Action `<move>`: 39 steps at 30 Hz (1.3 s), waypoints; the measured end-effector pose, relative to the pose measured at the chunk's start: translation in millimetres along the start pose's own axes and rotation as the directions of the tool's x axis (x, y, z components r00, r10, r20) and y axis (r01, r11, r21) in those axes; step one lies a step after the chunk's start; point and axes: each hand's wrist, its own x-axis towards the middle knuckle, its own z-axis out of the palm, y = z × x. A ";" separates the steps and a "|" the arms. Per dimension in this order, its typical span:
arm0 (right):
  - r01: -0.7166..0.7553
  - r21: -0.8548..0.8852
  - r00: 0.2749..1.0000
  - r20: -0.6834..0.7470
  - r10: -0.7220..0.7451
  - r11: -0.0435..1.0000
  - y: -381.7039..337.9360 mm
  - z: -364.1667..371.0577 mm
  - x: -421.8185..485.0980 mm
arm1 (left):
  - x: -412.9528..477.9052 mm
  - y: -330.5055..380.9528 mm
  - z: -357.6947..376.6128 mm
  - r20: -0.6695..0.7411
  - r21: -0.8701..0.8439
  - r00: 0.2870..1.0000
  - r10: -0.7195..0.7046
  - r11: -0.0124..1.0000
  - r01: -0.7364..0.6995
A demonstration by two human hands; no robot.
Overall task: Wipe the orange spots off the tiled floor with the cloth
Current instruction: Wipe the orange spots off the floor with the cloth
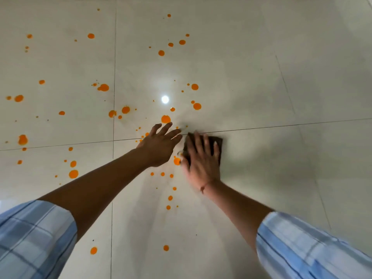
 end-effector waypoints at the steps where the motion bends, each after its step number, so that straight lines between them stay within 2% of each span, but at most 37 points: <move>1: 0.102 0.002 0.994 0.027 -0.102 0.995 -3.2 8.7 -28.0 | -1.3 -2.2 1.2 0.003 0.016 1.000 0.011 1.000 -0.011; 3: 0.223 0.018 0.971 0.079 -0.224 0.975 13.0 13.6 -87.9 | -2.7 -5.6 0.1 -0.002 0.048 0.999 0.033 0.998 -0.033; 5: 0.285 -0.014 0.955 0.087 -0.283 0.958 39.0 9.2 -97.8 | -5.3 -5.3 -3.5 0.001 0.061 0.999 0.039 0.997 -0.039; 6: 0.267 -0.053 0.962 0.075 -0.263 0.962 44.2 5.7 -82.8 | -6.0 -4.3 -4.8 -0.002 0.062 0.999 0.041 0.997 -0.041; 9: 0.004 -0.055 0.999 0.038 -0.002 0.999 16.3 -3.1 -18.7 | -12.2 -3.0 3.1 -0.048 0.026 0.998 0.040 0.999 -0.039; 10: -0.017 -0.040 0.999 0.033 0.018 0.999 1.2 -1.0 -11.3 | -17.0 -5.2 6.8 -0.062 0.019 0.997 0.037 0.999 -0.036; 12: 0.128 -0.010 0.991 0.045 -0.128 0.992 -19.0 11.4 -34.2 | -32.9 -15.6 13.6 -0.063 0.023 0.997 0.036 0.999 -0.035; 14: 0.321 0.012 0.942 0.103 -0.320 0.947 -11.8 21.4 -89.9 | -54.8 -26.4 23.0 -0.061 0.041 0.998 0.032 0.999 -0.029; 17: 0.463 -0.024 0.880 0.126 -0.457 0.886 20.9 13.1 -99.7 | -94.1 -23.9 32.9 -0.040 -0.038 0.997 -0.065 0.997 0.063; 18: 0.440 -0.055 0.895 0.110 -0.432 0.897 21.5 8.0 -81.4 | -106.2 -19.9 36.5 -0.032 -0.084 0.993 -0.114 0.990 0.111; 21: 0.183 -0.028 0.982 0.059 -0.181 0.983 -18.4 1.7 -21.5 | -136.6 -11.7 51.2 0.023 -0.143 0.968 -0.250 0.957 0.251; 22: 0.186 0.004 0.981 0.060 -0.186 0.982 -38.8 5.9 -21.2 | -145.5 -11.1 55.9 0.052 -0.143 0.961 -0.271 0.950 0.276; 23: 0.257 0.018 0.964 0.064 -0.258 0.966 -54.8 13.3 -31.7 | -152.0 -12.3 59.1 0.065 -0.143 0.957 -0.283 0.946 0.289; 25: 0.480 0.033 0.867 0.129 -0.480 0.876 -61.8 26.5 -77.5 | -160.3 -15.6 63.4 0.062 -0.140 0.960 -0.272 0.950 0.278; 28: 0.653 0.009 0.740 0.207 -0.641 0.757 -13.0 20.3 -106.2 | -163.7 -15.3 64.2 0.080 -0.117 0.970 -0.229 0.964 0.238; 30: 0.634 -0.053 0.765 0.189 -0.615 0.772 1.1 11.6 -76.9 | -165.6 -11.4 64.1 0.087 -0.134 0.963 -0.253 0.955 0.263; 32: 0.463 -0.062 0.882 0.129 -0.453 0.884 -23.2 6.5 -36.0 | -169.2 -7.5 66.7 0.087 -0.154 0.960 -0.267 0.948 0.278; 34: 0.351 -0.025 0.932 0.109 -0.346 0.936 -68.2 11.0 -23.4 | -174.5 -4.6 72.4 0.081 -0.150 0.953 -0.291 0.942 0.300; 36: 0.473 0.031 0.871 0.134 -0.473 0.880 -96.6 26.5 -53.0 | -184.9 -2.9 76.6 0.095 -0.171 0.944 -0.315 0.929 0.328; 39: 0.692 0.051 0.691 0.239 -0.682 0.720 -64.0 30.2 -104.5 | -198.9 -0.2 79.5 0.090 -0.202 0.940 -0.329 0.918 0.341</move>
